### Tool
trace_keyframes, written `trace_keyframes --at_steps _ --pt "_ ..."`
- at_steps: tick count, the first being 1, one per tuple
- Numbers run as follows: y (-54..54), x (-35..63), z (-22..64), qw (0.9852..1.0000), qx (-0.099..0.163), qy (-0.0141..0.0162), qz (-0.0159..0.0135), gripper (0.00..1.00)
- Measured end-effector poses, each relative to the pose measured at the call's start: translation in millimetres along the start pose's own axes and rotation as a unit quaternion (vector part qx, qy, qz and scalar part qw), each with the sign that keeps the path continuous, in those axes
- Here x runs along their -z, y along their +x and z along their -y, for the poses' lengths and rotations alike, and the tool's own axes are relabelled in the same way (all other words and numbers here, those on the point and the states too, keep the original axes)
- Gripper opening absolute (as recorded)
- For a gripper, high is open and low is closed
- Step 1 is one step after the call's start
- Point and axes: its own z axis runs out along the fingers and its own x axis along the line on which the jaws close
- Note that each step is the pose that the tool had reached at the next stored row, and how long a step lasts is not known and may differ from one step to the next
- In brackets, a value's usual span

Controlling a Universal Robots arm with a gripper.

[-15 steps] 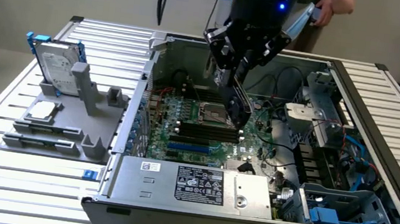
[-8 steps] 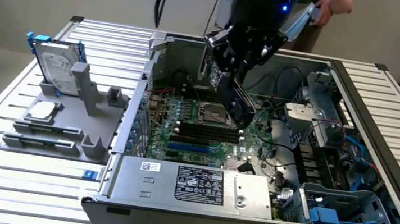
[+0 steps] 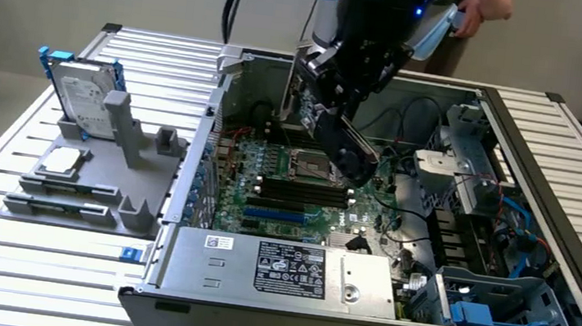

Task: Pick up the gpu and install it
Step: 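Pick up the gpu and move the gpu toward the slot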

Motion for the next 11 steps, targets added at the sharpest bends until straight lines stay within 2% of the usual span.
trace_keyframes --at_steps 3,7,11 --pt "0.0 -0.1 -0.1 0.9997 0.025 0.0017 0.0035 0.26" --pt "0.0 -0.7 0.0 0.9985 0.054 0.0043 0.0119 0.26" --pt "0.0 -2.0 0.1 0.9963 0.084 0.0015 0.0177 0.26"
